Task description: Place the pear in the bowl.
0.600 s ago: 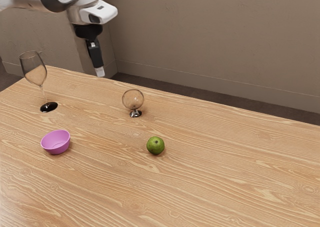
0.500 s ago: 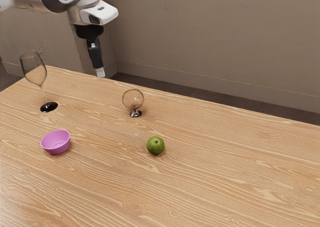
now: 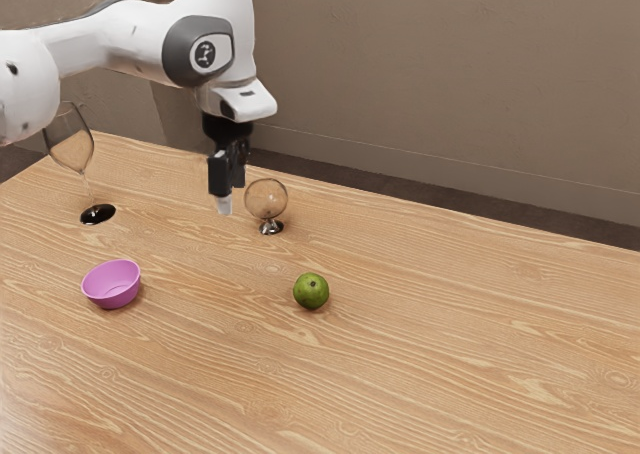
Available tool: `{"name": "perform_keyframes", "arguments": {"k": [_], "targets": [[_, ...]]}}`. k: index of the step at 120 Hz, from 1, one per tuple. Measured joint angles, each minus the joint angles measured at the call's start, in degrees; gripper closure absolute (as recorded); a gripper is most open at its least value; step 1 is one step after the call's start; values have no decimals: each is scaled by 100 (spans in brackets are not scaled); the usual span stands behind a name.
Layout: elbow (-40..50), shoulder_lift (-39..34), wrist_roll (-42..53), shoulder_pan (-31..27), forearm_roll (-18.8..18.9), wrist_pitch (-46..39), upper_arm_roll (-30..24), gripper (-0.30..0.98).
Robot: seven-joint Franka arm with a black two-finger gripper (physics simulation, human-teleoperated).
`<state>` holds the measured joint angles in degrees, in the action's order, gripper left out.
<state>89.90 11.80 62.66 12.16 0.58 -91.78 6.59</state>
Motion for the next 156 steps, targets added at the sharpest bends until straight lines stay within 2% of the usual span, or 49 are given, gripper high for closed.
{"name": "perform_keyframes", "arguments": {"k": [9, 23, 38, 76, 105, 133, 138, 147, 156], "targets": [[40, 195, 434, 47, -110, -170, -11, 0], [305, 492, 1321, -47, -551, -790, -16, 0], [360, 790, 2153, -73, -790, -1399, -24, 0], [345, 1851, 3895, -245, -1781, -2234, -36, 0], [294, 2218, 4745, -216, -2223, -2827, -47, 0], [298, 2448, 5297, -201, -2423, -3110, -50, 0], [297, 2456, 5375, -199, -2443, -3140, -52, 4], [298, 2462, 5503, -197, -2473, -3184, -68, 22], [302, 2447, 5621, -204, -2500, -3228, -77, 32]]}}
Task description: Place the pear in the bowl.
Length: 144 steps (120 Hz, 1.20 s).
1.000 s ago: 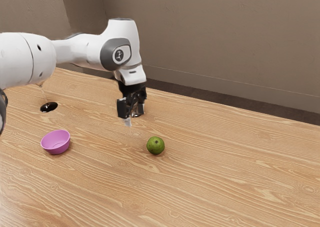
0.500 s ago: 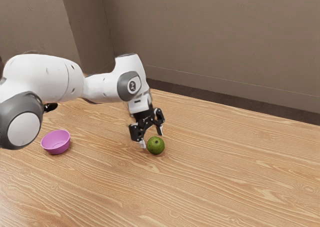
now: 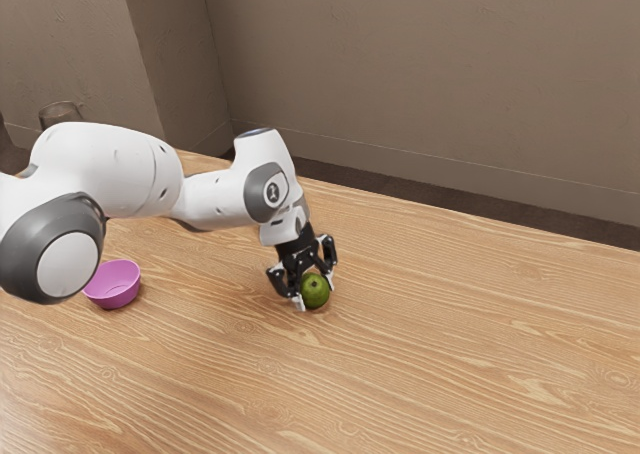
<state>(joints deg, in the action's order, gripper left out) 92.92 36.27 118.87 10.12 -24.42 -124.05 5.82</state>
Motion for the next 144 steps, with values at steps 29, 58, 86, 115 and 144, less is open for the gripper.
{"name": "perform_keyframes", "arguments": {"k": [29, 58, 86, 115, 144], "targets": [[743, -1222, 354, -134, -34, -125, 2, 60], [1964, -2854, 710, -689, 227, -258, 475, 80], [2650, -3261, 980, -1217, 732, -290, 1277, 77], [2653, -2840, 1212, -1632, 1034, -342, 1496, 80], [2493, -2260, 1407, -1814, 1025, -830, 1530, 80]]}}
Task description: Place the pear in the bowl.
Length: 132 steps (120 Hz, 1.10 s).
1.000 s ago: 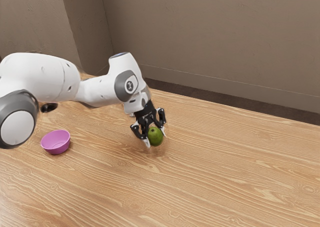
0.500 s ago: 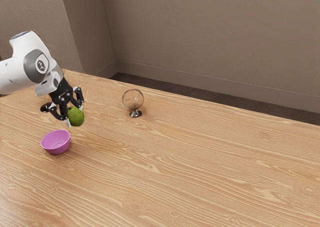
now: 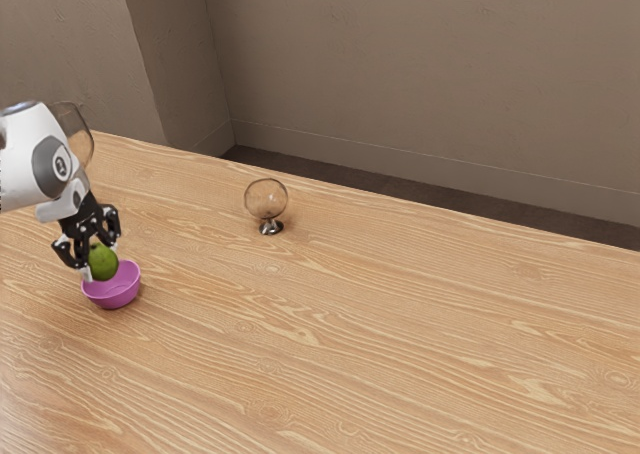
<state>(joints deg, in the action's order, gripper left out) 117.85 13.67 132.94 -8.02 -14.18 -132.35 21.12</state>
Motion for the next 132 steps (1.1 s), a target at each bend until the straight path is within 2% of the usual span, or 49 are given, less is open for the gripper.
{"name": "perform_keyframes", "arguments": {"k": [5, 10, 21, 25, 42, 64, 73, 85, 109, 120, 132], "targets": [[-36, 51, 35, -6, -13, -110, 0, 80], [-54, 87, 63, -6, -15, -205, 0, 74], [-70, 115, 45, 12, 65, -310, 1, 39], [-73, 118, 11, 21, 117, -321, 0, 31], [-68, 122, -124, 30, 238, -334, -2, 16], [-49, 16, -284, 73, 301, -316, -14, 7], [-36, -583, -495, 292, 352, -5, -23, 5], [-145, -1532, -1173, 838, 819, 885, -40, 3], [-1856, -1811, -2738, 2500, 1437, 2669, -85, 1], [-2424, -1657, -3368, 2568, 1509, 3177, -137, 1], [-2600, -1598, -3950, 2448, 1545, 3525, -140, 0]]}}
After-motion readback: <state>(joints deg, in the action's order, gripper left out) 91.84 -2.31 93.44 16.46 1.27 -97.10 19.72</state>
